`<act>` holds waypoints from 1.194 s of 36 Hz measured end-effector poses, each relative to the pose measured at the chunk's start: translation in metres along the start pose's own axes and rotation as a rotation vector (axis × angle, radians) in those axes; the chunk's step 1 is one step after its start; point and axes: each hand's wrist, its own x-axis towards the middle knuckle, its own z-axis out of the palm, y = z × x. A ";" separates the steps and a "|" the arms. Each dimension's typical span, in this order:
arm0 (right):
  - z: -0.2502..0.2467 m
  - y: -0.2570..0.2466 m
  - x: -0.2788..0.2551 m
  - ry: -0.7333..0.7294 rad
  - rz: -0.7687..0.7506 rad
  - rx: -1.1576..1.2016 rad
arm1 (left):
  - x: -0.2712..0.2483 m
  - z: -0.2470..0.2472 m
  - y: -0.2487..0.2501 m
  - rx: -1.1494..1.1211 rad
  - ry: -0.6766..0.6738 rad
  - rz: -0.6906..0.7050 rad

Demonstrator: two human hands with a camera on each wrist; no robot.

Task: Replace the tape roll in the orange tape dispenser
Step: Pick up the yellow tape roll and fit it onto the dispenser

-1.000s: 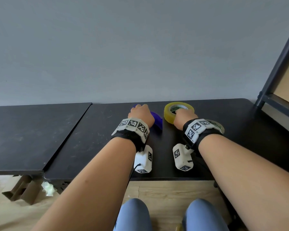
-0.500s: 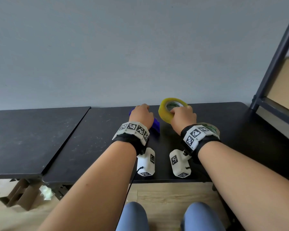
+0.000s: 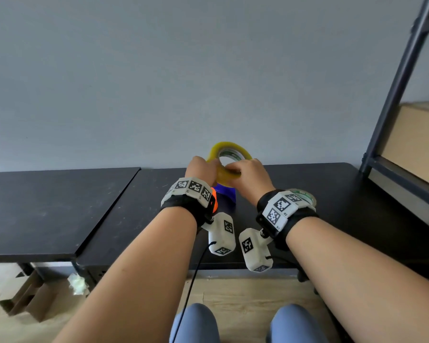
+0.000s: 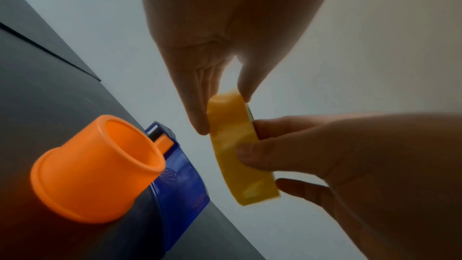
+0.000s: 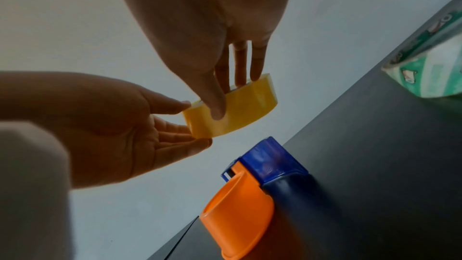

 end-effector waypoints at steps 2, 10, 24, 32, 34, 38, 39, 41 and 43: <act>-0.004 -0.008 -0.001 -0.119 0.031 0.066 | 0.003 -0.005 -0.003 0.039 0.001 0.022; -0.008 -0.010 0.013 -0.033 0.284 0.147 | 0.005 -0.029 -0.021 0.228 0.036 0.058; 0.017 -0.018 0.009 -0.147 0.418 0.166 | 0.013 -0.039 -0.044 0.065 0.081 0.070; 0.028 -0.017 0.011 -0.123 0.553 0.216 | 0.010 -0.032 -0.064 0.050 0.112 0.019; 0.032 -0.017 0.010 -0.128 0.575 0.226 | 0.011 -0.030 -0.070 0.047 0.079 0.002; 0.039 -0.019 0.008 -0.138 0.568 0.215 | 0.012 -0.029 -0.075 0.010 0.062 -0.011; 0.041 -0.019 0.008 -0.142 0.560 0.211 | 0.012 -0.029 -0.075 0.005 0.063 -0.008; 0.043 -0.019 0.008 -0.151 0.549 0.203 | 0.012 -0.028 -0.075 0.007 0.076 0.009; 0.045 -0.018 0.008 -0.153 0.542 0.193 | 0.012 -0.027 -0.076 0.016 0.088 0.031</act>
